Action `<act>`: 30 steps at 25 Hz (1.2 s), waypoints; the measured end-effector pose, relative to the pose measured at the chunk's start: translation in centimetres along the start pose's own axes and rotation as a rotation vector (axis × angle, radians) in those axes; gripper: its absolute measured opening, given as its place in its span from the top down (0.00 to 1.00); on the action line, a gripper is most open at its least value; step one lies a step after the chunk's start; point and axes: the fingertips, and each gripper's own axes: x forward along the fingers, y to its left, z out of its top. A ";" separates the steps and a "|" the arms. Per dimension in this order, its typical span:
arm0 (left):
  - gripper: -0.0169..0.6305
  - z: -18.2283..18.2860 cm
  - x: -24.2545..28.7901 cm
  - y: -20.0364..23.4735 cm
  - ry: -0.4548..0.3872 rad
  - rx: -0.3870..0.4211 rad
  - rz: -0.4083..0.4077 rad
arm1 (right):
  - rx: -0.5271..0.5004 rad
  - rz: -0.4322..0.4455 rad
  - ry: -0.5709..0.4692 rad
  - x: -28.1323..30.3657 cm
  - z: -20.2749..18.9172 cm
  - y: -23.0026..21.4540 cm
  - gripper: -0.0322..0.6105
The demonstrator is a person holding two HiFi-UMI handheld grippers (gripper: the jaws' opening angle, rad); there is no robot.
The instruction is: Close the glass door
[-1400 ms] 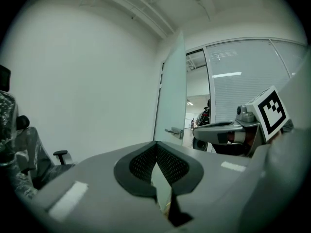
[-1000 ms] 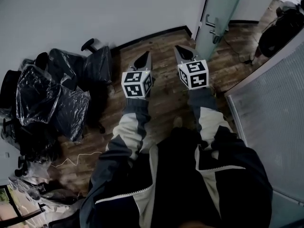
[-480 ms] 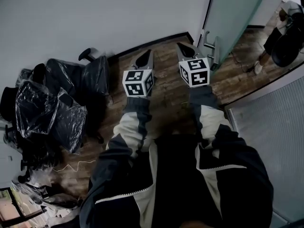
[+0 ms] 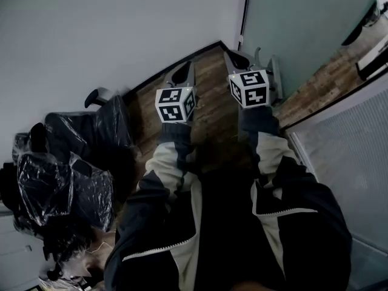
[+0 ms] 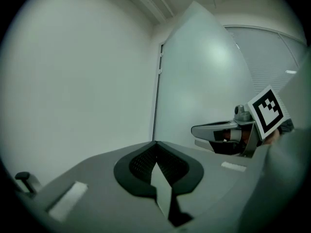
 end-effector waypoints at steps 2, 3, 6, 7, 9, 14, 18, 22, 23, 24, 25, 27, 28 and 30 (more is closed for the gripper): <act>0.97 0.2 2.8 1.0 0.010 0.015 -0.070 | 0.009 -0.056 0.005 1.7 0.2 -0.8 0.94; 0.97 0.3 4.1 1.5 0.018 0.023 -0.108 | 0.011 -0.087 0.008 2.4 0.4 -1.2 0.94; 0.97 1.1 6.6 2.5 0.032 0.030 -0.205 | 0.021 -0.174 0.022 3.7 1.2 -1.8 0.94; 0.97 1.4 7.2 2.6 0.033 0.033 -0.239 | 0.026 -0.207 0.023 3.8 1.5 -2.1 0.94; 0.97 2.2 8.4 2.2 0.027 0.044 -0.315 | 0.032 -0.285 0.021 3.5 1.9 -3.0 0.94; 0.97 2.4 11.0 -0.6 0.028 0.066 -0.497 | 0.040 -0.471 0.037 0.7 1.6 -5.6 0.94; 0.97 2.1 11.9 -4.6 0.040 0.077 -0.639 | 0.053 -0.610 0.061 -3.1 1.0 -7.5 0.94; 0.97 2.0 12.2 -8.5 0.045 0.080 -0.741 | 0.070 -0.704 0.083 -6.6 0.0 -8.9 0.94; 0.97 2.0 12.3 -9.4 0.045 0.079 -0.763 | 0.073 -0.725 0.089 -7.4 -0.2 -9.1 0.94; 0.97 1.9 12.4 -10.2 0.047 0.079 -0.783 | 0.077 -0.745 0.095 -8.1 -0.5 -9.3 0.94; 0.97 1.8 12.5 -11.0 0.049 0.080 -0.802 | 0.080 -0.762 0.099 -8.8 -0.8 -9.5 0.94; 0.97 1.4 12.7 -12.5 0.055 0.083 -0.836 | 0.086 -0.784 0.103 -9.9 -1.1 -9.8 0.94; 0.97 1.3 12.7 -13.1 0.057 0.087 -0.850 | 0.087 -0.788 0.105 -10.2 -1.2 -9.8 0.94; 0.97 1.1 12.8 -14.1 0.060 0.094 -0.871 | 0.079 -0.789 0.115 -10.5 -1.3 -9.7 0.94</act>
